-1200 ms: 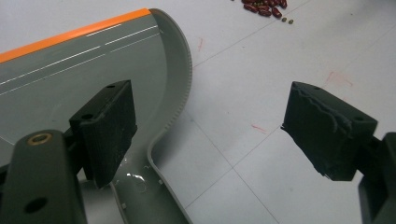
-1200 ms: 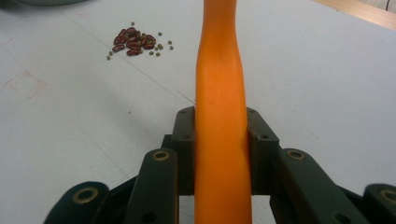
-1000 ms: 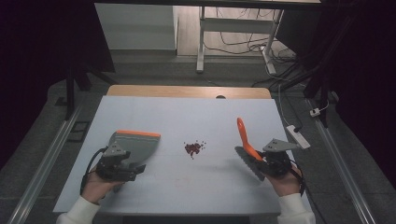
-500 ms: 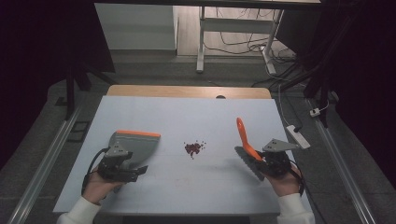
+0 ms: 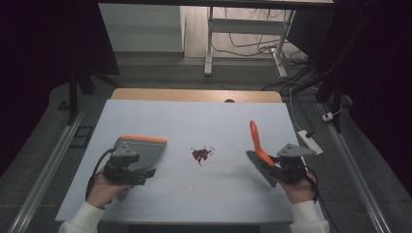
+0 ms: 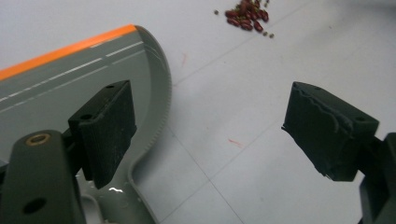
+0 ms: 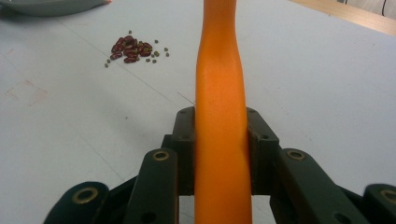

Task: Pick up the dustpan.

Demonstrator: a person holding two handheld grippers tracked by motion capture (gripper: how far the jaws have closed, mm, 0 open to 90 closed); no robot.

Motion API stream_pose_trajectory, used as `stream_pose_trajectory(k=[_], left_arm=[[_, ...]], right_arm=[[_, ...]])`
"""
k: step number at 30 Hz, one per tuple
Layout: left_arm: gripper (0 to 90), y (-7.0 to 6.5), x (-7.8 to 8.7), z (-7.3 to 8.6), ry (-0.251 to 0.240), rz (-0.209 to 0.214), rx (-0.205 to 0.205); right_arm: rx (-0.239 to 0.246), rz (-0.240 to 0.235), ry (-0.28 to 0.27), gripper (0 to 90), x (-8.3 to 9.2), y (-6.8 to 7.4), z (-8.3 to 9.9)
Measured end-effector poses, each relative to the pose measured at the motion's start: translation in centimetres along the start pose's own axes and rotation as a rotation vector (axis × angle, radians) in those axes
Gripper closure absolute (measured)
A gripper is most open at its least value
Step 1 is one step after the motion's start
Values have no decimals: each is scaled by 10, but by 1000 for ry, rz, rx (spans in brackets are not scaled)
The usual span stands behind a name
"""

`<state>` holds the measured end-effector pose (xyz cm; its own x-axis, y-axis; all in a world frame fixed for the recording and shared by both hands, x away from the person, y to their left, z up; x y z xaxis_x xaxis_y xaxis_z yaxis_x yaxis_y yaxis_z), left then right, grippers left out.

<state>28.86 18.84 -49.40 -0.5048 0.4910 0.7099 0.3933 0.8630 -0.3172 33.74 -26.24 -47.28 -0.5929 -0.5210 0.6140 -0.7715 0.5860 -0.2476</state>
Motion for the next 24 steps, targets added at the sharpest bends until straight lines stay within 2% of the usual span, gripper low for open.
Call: stream_pose_trajectory(k=[3, 10, 11, 15, 18, 24], left_arm=[[178, -2, 3, -7, -6, -21, 35], [177, 0, 9, -6, -7, -23, 56], [177, 3, 9, -4, 19, -26, 58], [180, 10, 15, -2, 36, -30, 80], [185, 20, 23, 2, 35, -47, 119], [186, 33, 36, 9, 25, -61, 163]], right_arm=[[1, -1, -7, 699, 1, 0, -1], [7, 5, -2, 699, 1, 1, -1], [13, 8, 0, 699, 1, 1, -1], [12, 14, 4, 699, 2, 2, -1], [13, 14, 12, 699, 0, 2, -1], [21, 5, 21, 699, -3, 5, 0]])
Point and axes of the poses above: each handheld gripper's, and its own axes: x roughly backward along the jaws, z roughly out of its underside, y roughly to its left, the point moved 4 cm from there along -x, roughly forward along the jaws, and after that the axes turned 15 degrees about x, right-handed, at the moved point
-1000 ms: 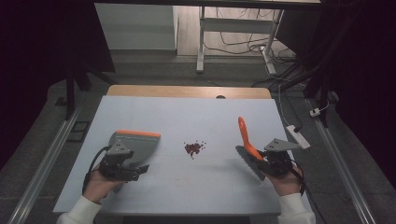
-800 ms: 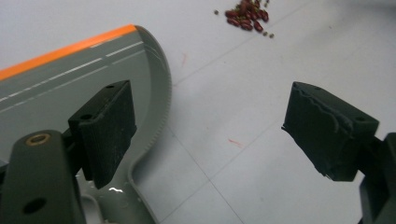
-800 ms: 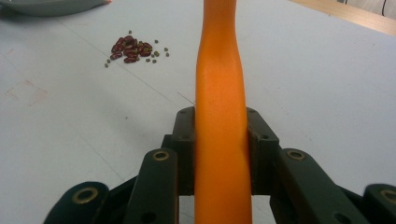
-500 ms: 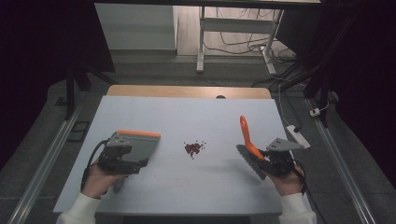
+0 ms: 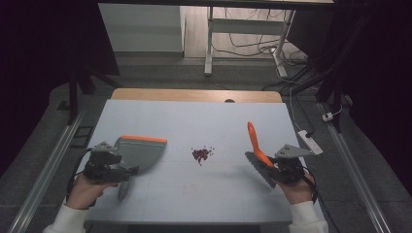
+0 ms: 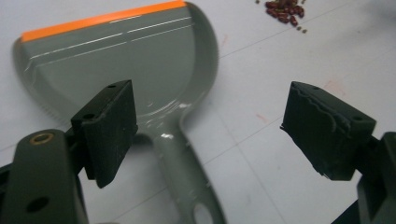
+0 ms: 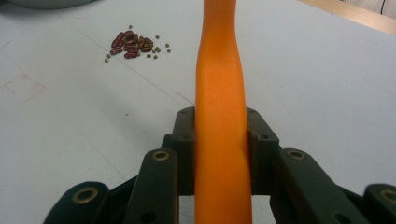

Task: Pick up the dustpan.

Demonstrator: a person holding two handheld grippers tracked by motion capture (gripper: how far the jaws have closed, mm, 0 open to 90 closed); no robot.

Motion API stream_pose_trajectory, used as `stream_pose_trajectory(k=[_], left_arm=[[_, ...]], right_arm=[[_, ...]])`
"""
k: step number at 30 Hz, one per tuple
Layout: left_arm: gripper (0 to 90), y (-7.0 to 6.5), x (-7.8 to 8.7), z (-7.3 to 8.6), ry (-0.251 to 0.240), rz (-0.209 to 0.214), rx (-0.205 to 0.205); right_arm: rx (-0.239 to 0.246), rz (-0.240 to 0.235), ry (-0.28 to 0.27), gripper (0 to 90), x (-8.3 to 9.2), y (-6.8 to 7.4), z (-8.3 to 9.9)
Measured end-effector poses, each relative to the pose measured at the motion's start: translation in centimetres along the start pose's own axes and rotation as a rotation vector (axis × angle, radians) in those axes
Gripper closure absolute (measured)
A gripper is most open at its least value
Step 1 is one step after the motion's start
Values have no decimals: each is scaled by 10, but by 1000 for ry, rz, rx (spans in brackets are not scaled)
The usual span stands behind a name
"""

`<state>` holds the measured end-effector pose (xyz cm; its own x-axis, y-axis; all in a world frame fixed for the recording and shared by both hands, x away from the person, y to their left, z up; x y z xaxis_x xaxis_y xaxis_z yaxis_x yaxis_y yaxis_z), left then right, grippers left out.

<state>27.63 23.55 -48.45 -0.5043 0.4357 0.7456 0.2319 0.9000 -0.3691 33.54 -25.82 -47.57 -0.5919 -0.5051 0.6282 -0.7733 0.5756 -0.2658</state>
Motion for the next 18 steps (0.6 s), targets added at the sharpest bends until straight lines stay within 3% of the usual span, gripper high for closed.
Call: stream_pose_trajectory(k=[8, 18], left_arm=[[186, 10, 4, 6, 4, -19, 40], [186, 12, -10, 17, 69, -68, 57]], right_arm=[[-2, 1, -4, 699, 1, -1, 1], [-3, -7, -9, 699, 1, 0, 0]])
Point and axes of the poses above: each handheld gripper's, and its own axes: x roughly backward along the jaws, z roughly out of its underside, y roughly to its left, the point moved 4 cm from there along -x, roughly forward along the jaws, and after that the axes turned 15 degrees about x, right-handed, at the moved point
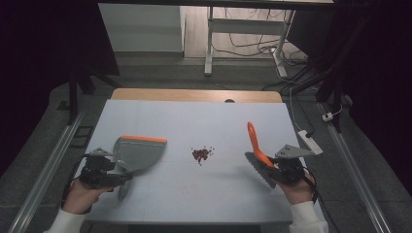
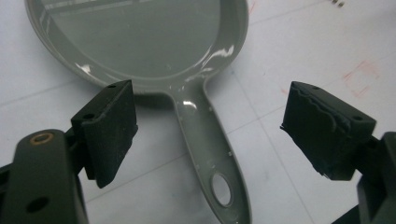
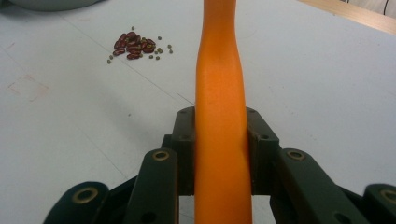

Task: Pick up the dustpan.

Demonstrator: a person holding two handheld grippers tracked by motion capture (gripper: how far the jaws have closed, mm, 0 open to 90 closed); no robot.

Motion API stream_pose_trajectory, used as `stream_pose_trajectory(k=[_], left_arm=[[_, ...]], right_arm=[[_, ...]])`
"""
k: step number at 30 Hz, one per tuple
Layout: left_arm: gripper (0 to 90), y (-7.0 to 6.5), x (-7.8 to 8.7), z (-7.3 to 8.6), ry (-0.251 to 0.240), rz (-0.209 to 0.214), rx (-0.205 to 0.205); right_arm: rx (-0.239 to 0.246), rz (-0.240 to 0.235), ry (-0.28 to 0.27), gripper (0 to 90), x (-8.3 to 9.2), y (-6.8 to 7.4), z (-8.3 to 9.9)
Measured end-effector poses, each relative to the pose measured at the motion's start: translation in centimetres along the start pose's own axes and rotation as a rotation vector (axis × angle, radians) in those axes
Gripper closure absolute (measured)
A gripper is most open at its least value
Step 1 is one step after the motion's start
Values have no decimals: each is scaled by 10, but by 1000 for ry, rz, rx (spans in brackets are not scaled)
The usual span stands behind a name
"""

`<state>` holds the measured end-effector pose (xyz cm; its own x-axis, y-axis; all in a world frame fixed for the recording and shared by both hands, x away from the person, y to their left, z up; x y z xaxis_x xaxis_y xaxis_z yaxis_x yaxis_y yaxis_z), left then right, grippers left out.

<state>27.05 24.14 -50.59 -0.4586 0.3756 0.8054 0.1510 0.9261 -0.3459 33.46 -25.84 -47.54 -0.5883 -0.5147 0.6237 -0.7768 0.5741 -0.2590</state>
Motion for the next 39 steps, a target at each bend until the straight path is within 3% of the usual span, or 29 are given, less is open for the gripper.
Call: stream_pose_trajectory(k=[4, 16, 31, 39], left_arm=[[184, 3, -11, 3, 28, -28, 10], [163, 8, -36, 5, 75, -34, 66], [203, 12, -55, 3, 62, -41, 107], [296, 12, -59, 3, 69, -25, 117]], right_arm=[[-2, -1, 0, 699, 0, 0, 0], [9, -14, 1, 698, -4, 3, 0], [9, -11, 1, 699, -4, 2, 1], [12, -10, 1, 699, -4, 2, 1]])
Point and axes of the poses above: each handheld gripper's, and its own axes: x roughly backward along the jaws, z roughly out of its underside, y roughly to its left, the point moved 4 cm from there along -x, roughly forward along the jaws, and after that the axes turned 15 degrees about x, right-handed, at the moved point
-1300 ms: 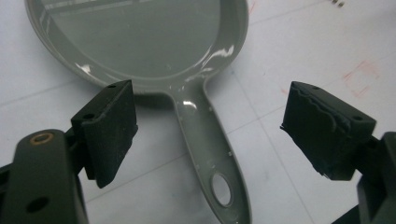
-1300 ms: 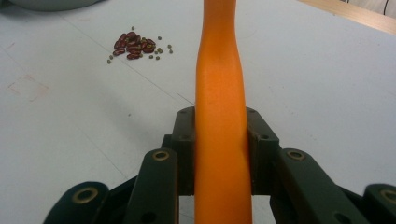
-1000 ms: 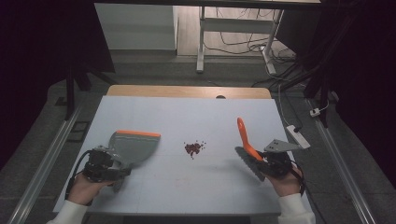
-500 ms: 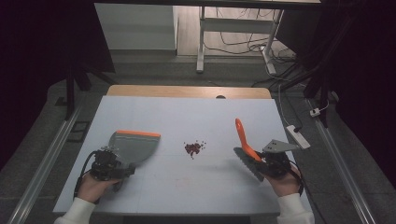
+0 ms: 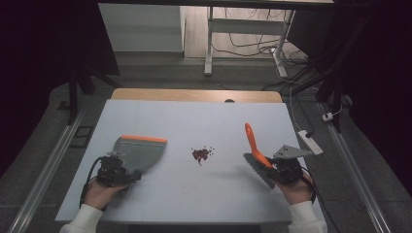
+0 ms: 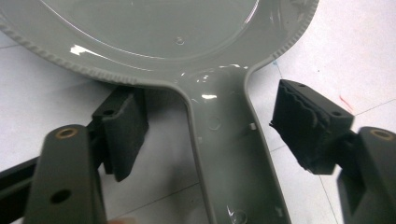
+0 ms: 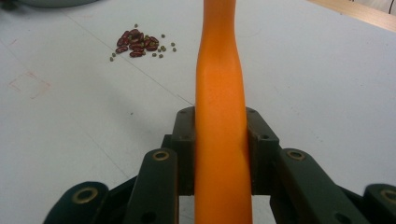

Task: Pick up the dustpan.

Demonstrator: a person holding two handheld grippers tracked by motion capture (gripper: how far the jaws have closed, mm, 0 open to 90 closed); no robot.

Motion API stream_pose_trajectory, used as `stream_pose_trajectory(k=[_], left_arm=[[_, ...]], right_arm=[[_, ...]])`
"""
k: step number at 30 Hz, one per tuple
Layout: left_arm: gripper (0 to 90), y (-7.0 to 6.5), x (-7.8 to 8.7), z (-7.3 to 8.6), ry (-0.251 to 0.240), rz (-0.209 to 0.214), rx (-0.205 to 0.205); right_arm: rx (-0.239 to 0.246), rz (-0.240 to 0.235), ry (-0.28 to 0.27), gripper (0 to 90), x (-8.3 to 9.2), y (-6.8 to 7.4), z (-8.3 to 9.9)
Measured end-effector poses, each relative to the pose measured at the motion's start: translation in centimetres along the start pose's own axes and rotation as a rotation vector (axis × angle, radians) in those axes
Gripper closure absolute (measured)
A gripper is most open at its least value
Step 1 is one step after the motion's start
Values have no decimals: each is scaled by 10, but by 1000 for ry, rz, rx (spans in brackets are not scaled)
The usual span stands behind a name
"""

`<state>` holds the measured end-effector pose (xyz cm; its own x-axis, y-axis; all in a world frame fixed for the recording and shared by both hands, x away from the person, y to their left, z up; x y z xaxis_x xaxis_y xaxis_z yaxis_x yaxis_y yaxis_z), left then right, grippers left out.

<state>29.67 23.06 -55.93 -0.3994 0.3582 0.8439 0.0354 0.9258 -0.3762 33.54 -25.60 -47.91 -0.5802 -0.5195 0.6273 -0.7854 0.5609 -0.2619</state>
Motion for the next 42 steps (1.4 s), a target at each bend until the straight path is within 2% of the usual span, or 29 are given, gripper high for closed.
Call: stream_pose_trajectory(k=[3, 14, 21, 23, 26, 37, 42], left_arm=[[317, 0, -1, -1, 1, -3, 21], [453, 1, -1, -3, -18, -19, 50], [562, -1, 0, -2, -17, -14, 50], [588, -2, 2, -1, -28, -27, 57], [607, -1, 3, -1, -36, -33, 69], [621, 7, 7, -2, -66, -24, 69], [622, 11, 11, -2, -93, -14, 72]], right_arm=[[-1, 1, -1, 698, 0, 0, 0], [0, 0, 7, 699, -2, 1, 1], [-5, 3, 9, 698, -2, 1, 1], [-6, 4, 8, 698, -2, 1, 1], [-6, 3, 11, 698, -2, 1, 2], [-5, 0, 14, 698, -3, 2, 1], [-15, -10, -3, 699, -2, 2, 0]])
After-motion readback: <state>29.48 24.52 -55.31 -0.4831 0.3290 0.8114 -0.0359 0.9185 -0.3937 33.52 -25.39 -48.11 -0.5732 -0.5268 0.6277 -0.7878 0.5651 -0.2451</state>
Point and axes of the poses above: each handheld gripper's, and its own axes: x roughly backward along the jaws, z roughly out of its underside, y roughly to its left, the point moved 4 cm from there along -x, roughly forward along the jaws, and after that the axes turned 15 degrees about x, right-handed, at the moved point
